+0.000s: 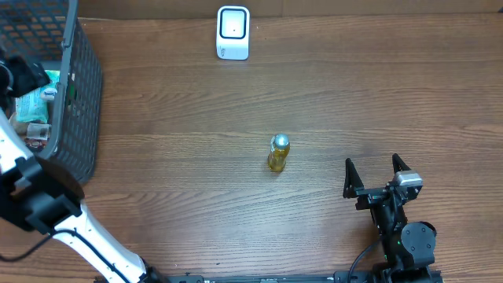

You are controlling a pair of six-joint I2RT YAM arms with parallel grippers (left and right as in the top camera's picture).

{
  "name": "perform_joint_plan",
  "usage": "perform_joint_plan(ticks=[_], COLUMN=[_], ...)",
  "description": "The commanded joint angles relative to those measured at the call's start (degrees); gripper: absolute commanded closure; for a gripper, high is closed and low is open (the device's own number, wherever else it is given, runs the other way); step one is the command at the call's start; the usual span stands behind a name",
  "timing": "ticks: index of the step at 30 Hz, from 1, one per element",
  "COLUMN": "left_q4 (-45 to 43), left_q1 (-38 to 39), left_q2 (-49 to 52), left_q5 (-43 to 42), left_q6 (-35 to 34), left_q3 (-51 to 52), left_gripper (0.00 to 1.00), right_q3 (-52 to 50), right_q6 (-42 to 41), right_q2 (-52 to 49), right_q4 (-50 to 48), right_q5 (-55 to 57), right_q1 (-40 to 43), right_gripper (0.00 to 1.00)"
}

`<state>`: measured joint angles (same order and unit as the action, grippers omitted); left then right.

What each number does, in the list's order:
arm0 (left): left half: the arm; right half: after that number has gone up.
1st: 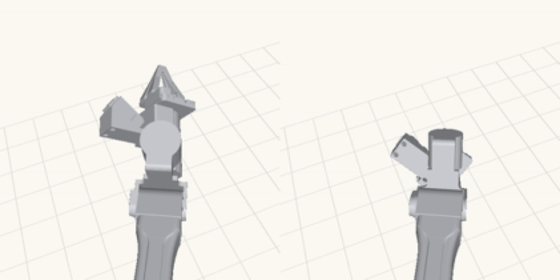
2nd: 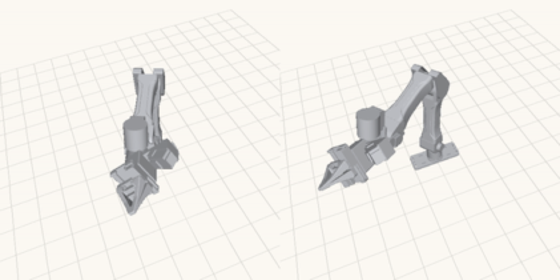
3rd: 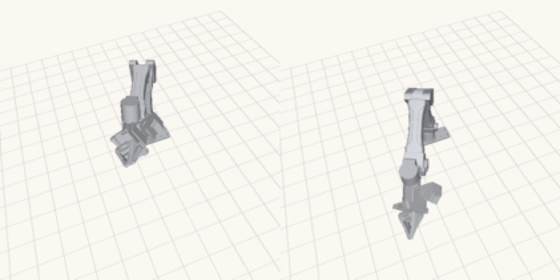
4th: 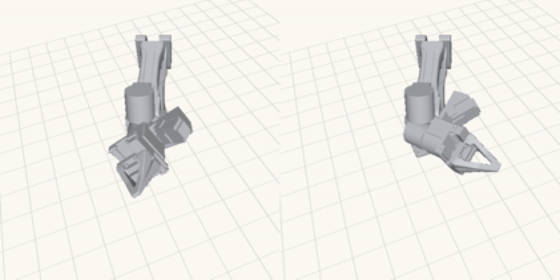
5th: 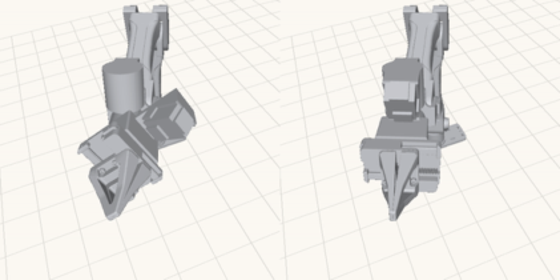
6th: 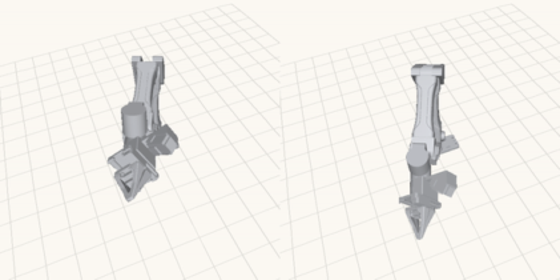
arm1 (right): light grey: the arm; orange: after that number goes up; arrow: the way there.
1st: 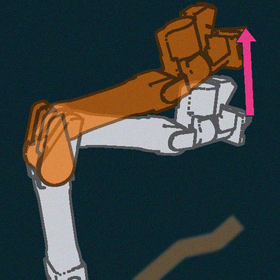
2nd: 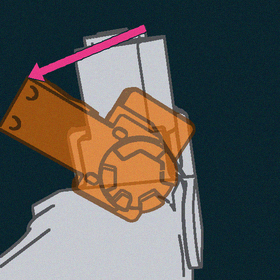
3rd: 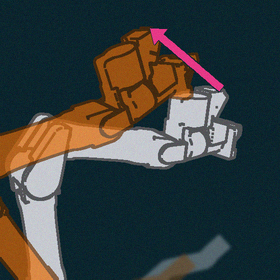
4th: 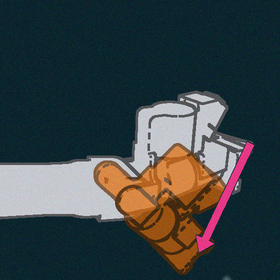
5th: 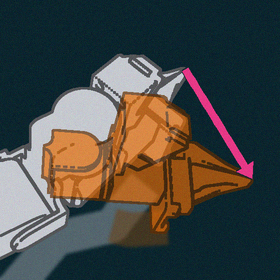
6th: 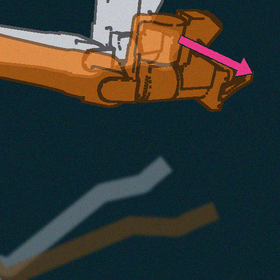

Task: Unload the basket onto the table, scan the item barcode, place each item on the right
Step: 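Reach the left gripper back into the grey basket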

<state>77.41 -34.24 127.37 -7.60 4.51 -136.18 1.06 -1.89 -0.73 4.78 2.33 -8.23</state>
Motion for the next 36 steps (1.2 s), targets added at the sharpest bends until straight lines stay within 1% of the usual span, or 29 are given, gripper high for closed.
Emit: perform_joint_plan(ticks=[1,4,9,11,18,29,34,36], left_q4=[-1.0,-2.2,-5.2,-6.1,-8.8,-16.5,-18.1,-18.3], left_q1=[0.1,0.1,0.2,0.2,0.3,1.3,2.0,2.1], left_q2=[3.8,5.4,6.4,6.4,6.4,6.4,6.4,6.4], left_q5=[-4.1,-4.8,-12.0,-13.2,-13.3,-13.0,-12.7,-11.6], left_q6=[4.8,6.1,10.8,11.9,12.2,12.2,12.2,12.2], left_q3=[1.6,1.6,1.7,1.9,3.5,13.0,14.2,14.2], left_gripper=[0.03,0.03,0.01,0.01,0.00,0.00,0.00,0.04], right_q3=[-0.6,-0.6,-0.6,-0.6,-0.6,-0.6,-0.6,-0.6], right_q6=[0.2,0.3,0.2,0.2,0.2,0.2,0.3,0.2], right_q2=[0.6,0.6,0.6,0.6,0.6,0.6,0.6,0.6], right_q4=[-0.2,-0.2,-0.2,-0.2,-0.2,-0.2,-0.2,-0.2], right_q5=[-0.1,-0.1,-0.1,-0.1,-0.1,-0.1,-0.1,-0.1], right_q1=[0.4,0.4,0.4,0.4,0.4,0.4,0.4,0.4], right_gripper=[0.00,0.00,0.00,0.00,0.00,0.00,0.00,0.00])
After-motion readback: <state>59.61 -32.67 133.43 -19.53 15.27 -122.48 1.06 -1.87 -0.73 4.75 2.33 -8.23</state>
